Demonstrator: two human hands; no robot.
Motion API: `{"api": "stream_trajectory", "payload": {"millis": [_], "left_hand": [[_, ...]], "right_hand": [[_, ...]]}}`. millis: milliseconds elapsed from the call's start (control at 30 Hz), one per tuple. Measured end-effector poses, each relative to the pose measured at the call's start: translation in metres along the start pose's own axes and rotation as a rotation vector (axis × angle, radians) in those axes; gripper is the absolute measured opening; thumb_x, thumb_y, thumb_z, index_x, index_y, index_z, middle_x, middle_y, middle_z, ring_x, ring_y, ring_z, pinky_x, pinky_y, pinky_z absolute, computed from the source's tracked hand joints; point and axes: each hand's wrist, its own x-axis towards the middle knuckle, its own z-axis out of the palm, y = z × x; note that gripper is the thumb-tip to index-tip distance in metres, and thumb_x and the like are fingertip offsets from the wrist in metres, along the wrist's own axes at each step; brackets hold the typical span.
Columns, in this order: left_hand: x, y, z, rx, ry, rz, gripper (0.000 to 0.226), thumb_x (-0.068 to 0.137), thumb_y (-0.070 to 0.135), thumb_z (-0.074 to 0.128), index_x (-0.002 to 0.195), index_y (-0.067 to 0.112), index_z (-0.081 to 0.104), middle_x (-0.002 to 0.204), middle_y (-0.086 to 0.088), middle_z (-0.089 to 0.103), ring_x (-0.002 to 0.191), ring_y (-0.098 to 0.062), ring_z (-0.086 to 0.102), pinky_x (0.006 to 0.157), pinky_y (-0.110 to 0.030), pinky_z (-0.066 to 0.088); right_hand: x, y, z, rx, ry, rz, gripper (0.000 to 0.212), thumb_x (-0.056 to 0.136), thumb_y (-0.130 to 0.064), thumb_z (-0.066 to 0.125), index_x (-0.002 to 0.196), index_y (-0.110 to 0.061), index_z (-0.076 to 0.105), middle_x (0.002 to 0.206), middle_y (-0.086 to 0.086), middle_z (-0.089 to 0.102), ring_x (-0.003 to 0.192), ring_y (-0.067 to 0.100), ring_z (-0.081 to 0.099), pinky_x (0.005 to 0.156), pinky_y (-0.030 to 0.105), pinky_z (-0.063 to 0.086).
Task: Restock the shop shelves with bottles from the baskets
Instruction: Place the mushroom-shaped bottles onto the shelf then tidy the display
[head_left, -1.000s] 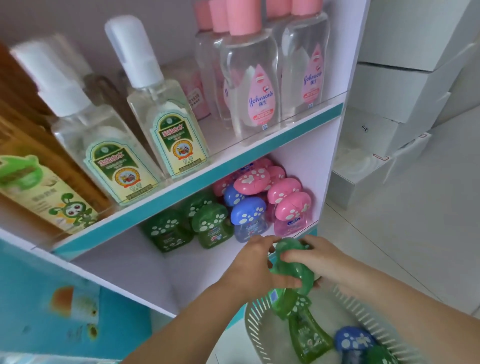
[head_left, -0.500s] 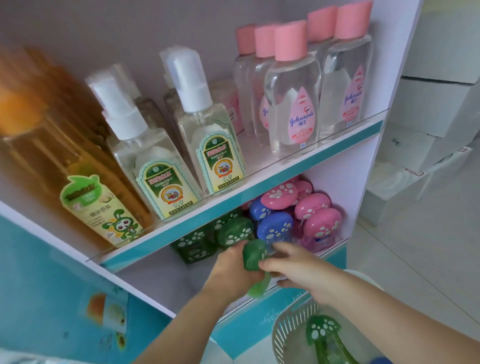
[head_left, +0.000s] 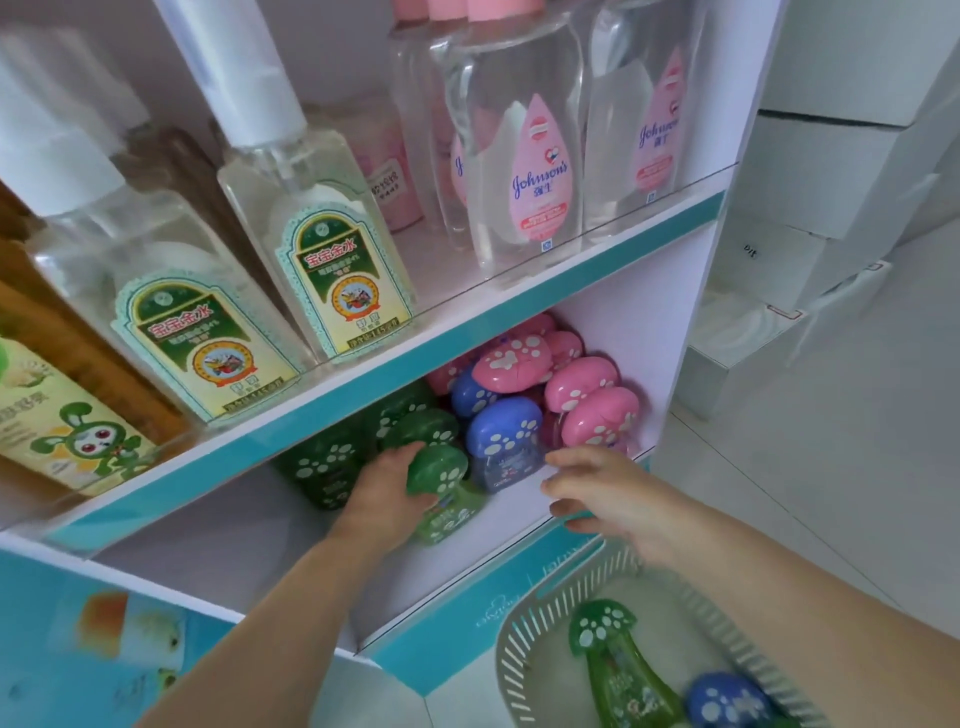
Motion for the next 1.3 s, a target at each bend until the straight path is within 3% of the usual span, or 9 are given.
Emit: {"api": "stream_trajectory", "payload": {"millis": [133, 333, 500, 600, 700, 867, 1033, 1167, 1300], "left_hand": [[-0.001, 0.004, 0.009, 0.071, 0.030, 0.069, 0.063, 0.082, 0.012, 0.069, 0.139, 0.010, 0.041, 0.136, -0.011, 0.038, 0.125, -0.023, 0.040, 0.107, -0.019, 0.023], [-0.007, 0.003, 0.019, 0.102, 0.147, 0.089, 0.064, 0.081, 0.015, 0.070, 0.139, 0.014, 0.042, 0.128, -0.009, 0.036, 0.120, -0.026, 0.035, 0.109, -0.026, 0.023], [-0.020, 0.010, 0.020, 0.137, 0.304, 0.240, 0.065, 0.074, 0.021, 0.077, 0.133, 0.013, 0.050, 0.122, -0.014, 0.044, 0.110, -0.032, 0.038, 0.101, -0.041, 0.035], [-0.027, 0.024, 0.027, 0.127, 0.353, 0.371, 0.058, 0.072, 0.017, 0.078, 0.126, 0.009, 0.056, 0.115, -0.016, 0.050, 0.103, -0.036, 0.047, 0.093, -0.046, 0.041], [-0.033, 0.042, 0.039, 0.111, 0.299, 0.511, 0.054, 0.072, 0.017, 0.077, 0.121, 0.006, 0.058, 0.111, -0.018, 0.053, 0.100, -0.038, 0.051, 0.093, -0.044, 0.041], [-0.046, 0.070, 0.064, 0.103, 0.053, 0.647, 0.049, 0.082, 0.023, 0.069, 0.128, 0.014, 0.055, 0.120, -0.009, 0.051, 0.112, -0.029, 0.047, 0.102, -0.038, 0.037], [-0.048, 0.089, 0.082, 0.163, -0.071, 0.758, 0.048, 0.081, 0.025, 0.070, 0.127, 0.016, 0.056, 0.119, -0.007, 0.054, 0.109, -0.029, 0.051, 0.099, -0.037, 0.039], [-0.049, 0.095, 0.089, 0.135, -0.105, 0.749, 0.047, 0.082, 0.026, 0.069, 0.126, 0.017, 0.057, 0.119, -0.005, 0.053, 0.108, -0.027, 0.051, 0.099, -0.038, 0.041], [-0.051, 0.095, 0.093, 0.140, -0.126, 0.744, 0.046, 0.081, 0.025, 0.070, 0.124, 0.016, 0.058, 0.119, -0.006, 0.054, 0.108, -0.028, 0.052, 0.098, -0.038, 0.041]], "right_hand": [[0.002, 0.007, -0.004, -0.018, -0.004, 0.015, 0.039, 0.087, -0.013, 0.062, 0.124, -0.019, 0.054, 0.107, 0.006, 0.063, 0.088, 0.018, 0.064, 0.084, 0.032, 0.053], [0.001, 0.019, -0.006, -0.068, -0.036, 0.045, 0.037, 0.086, -0.015, 0.062, 0.122, -0.020, 0.055, 0.108, 0.009, 0.065, 0.089, 0.017, 0.064, 0.082, 0.030, 0.052], [0.000, 0.040, -0.017, -0.169, -0.037, 0.091, 0.041, 0.087, -0.013, 0.060, 0.127, -0.018, 0.053, 0.106, 0.006, 0.062, 0.088, 0.017, 0.061, 0.081, 0.029, 0.051], [-0.004, 0.061, -0.024, -0.315, -0.019, 0.111, 0.043, 0.086, -0.012, 0.059, 0.128, -0.015, 0.052, 0.109, 0.005, 0.060, 0.084, 0.013, 0.058, 0.070, 0.022, 0.050], [-0.007, 0.089, -0.032, -0.457, -0.038, 0.139, 0.042, 0.085, -0.012, 0.060, 0.127, -0.013, 0.054, 0.115, 0.005, 0.059, 0.088, 0.012, 0.055, 0.069, 0.019, 0.046], [-0.013, 0.137, -0.050, -0.727, -0.040, 0.173, 0.049, 0.087, -0.016, 0.061, 0.134, -0.012, 0.048, 0.133, 0.006, 0.052, 0.119, 0.021, 0.051, 0.096, 0.027, 0.039], [-0.024, 0.188, -0.050, -0.944, -0.202, 0.243, 0.063, 0.081, -0.028, 0.068, 0.137, -0.014, 0.043, 0.130, 0.008, 0.052, 0.107, 0.023, 0.058, 0.091, 0.031, 0.049], [-0.035, 0.226, -0.040, -1.098, -0.381, 0.285, 0.075, 0.080, -0.033, 0.070, 0.144, -0.013, 0.035, 0.140, 0.010, 0.045, 0.123, 0.029, 0.049, 0.100, 0.034, 0.044], [-0.037, 0.243, -0.035, -1.281, -0.412, 0.224, 0.075, 0.077, -0.034, 0.073, 0.139, -0.011, 0.036, 0.137, 0.014, 0.042, 0.121, 0.033, 0.047, 0.096, 0.041, 0.046]]}}
